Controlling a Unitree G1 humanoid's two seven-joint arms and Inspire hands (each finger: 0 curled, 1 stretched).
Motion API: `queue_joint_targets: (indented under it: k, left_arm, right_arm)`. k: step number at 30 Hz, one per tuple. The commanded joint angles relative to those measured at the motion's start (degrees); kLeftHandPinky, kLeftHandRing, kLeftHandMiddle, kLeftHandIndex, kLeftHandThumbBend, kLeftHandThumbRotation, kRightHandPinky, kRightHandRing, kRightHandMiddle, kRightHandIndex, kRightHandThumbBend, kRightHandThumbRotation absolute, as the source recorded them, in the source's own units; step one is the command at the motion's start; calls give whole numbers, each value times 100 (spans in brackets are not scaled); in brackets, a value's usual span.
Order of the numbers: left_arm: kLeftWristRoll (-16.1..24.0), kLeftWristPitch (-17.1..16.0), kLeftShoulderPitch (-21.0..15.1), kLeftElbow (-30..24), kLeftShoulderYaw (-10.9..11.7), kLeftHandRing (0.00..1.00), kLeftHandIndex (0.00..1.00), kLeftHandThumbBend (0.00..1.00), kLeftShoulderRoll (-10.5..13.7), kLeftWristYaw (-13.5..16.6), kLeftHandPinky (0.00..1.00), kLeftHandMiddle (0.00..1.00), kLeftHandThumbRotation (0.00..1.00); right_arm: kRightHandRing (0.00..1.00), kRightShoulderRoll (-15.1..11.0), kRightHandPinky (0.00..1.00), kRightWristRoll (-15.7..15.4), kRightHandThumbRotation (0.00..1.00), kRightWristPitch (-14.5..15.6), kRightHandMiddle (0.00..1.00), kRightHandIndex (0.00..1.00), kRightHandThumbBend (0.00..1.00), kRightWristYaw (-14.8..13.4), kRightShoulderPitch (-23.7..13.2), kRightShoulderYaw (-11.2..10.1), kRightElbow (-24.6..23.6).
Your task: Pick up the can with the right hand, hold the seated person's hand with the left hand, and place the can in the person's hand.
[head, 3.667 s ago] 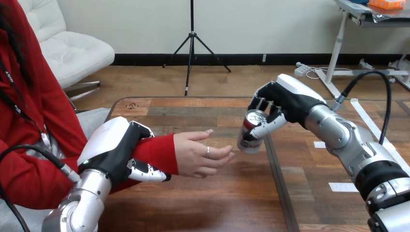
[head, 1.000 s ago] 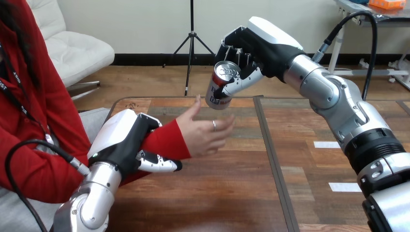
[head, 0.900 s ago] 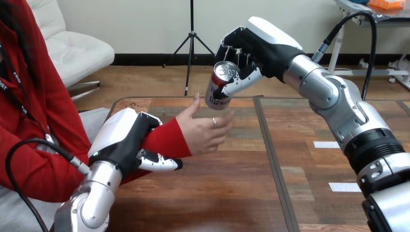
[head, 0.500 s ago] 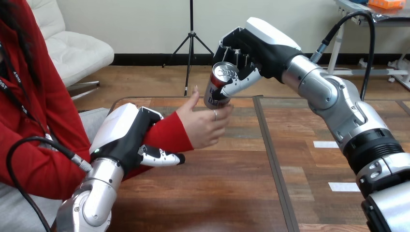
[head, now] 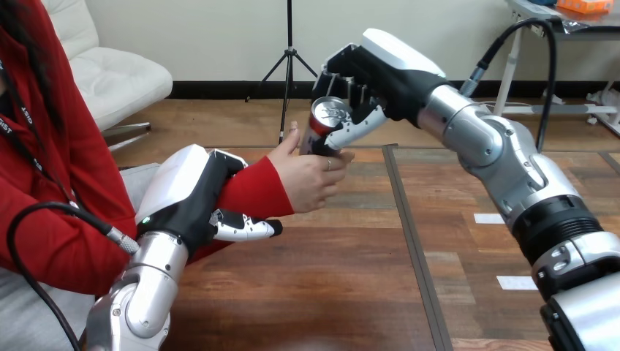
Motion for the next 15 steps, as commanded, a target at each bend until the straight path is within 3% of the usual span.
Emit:
queue_joint_targets:
  k: [1,15]
  left_arm:
    - [-159,-314,-813,-872,177,20,32,63,-136,301,15,29,0]
    - [-200,-223,-798,-990,201,20,32,63,-152,259,15,29,0]
  right_arm:
    - [27,109,21,184,0,-147,35,43,70,19,-309,-47,-405]
    - [28,207,23,232,0,-234,36,43,69,37,-178,-22,-287]
